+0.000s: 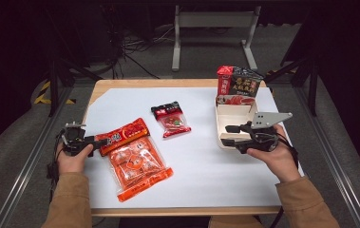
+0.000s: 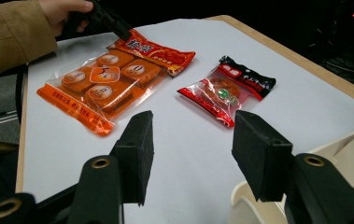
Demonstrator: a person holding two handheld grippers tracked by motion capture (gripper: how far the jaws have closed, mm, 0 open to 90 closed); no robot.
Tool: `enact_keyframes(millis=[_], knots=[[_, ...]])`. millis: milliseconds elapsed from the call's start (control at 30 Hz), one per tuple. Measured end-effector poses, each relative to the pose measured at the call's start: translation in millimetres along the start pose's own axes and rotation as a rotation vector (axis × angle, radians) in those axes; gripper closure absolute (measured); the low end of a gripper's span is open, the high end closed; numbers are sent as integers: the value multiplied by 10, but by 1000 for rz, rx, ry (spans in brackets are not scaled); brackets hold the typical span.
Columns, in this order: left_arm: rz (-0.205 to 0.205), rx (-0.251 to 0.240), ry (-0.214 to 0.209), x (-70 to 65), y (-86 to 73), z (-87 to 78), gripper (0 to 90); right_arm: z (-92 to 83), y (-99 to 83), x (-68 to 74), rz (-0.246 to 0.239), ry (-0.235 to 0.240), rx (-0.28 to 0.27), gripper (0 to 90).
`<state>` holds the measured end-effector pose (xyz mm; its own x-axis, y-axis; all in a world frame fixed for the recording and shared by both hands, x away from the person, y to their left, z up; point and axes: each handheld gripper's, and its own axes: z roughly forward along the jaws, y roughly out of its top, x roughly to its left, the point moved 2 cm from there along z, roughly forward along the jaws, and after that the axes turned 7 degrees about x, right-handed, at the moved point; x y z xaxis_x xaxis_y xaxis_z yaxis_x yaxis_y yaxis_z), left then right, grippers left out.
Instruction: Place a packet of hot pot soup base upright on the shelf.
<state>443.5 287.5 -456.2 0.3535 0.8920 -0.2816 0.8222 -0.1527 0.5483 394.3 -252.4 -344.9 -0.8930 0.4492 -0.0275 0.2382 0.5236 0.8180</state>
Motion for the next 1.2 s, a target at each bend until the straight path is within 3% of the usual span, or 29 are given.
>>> enact_keyframes(millis=[167, 333, 433, 567, 767, 1033, 1100, 1200], knots=[[30, -10, -50, -40, 8, 9, 428, 3, 0, 3, -2, 0, 0, 486], [25, -32, -115, -70, 12, -10, 504, 10, -2, 4, -4, -1, 2, 483], [48, -43, -127, -102, 23, -23, 525, 13, -2, 7, -5, 1, 2, 482], [49, -45, -185, -120, 21, 10, 552, 21, -2, 12, -7, 6, 3, 480], [85, -41, -171, -166, 22, 47, 574, 37, -2, 21, -9, 9, 5, 479], [95, -4, -137, -178, 8, 129, 633, 54, 0, 34, -13, 15, 8, 477], [89, 2, -128, -177, 4, 147, 650, 58, -1, 32, -13, 14, 9, 477], [44, 11, -107, -128, -14, 169, 724, 65, -4, 34, -12, 16, 11, 477]])
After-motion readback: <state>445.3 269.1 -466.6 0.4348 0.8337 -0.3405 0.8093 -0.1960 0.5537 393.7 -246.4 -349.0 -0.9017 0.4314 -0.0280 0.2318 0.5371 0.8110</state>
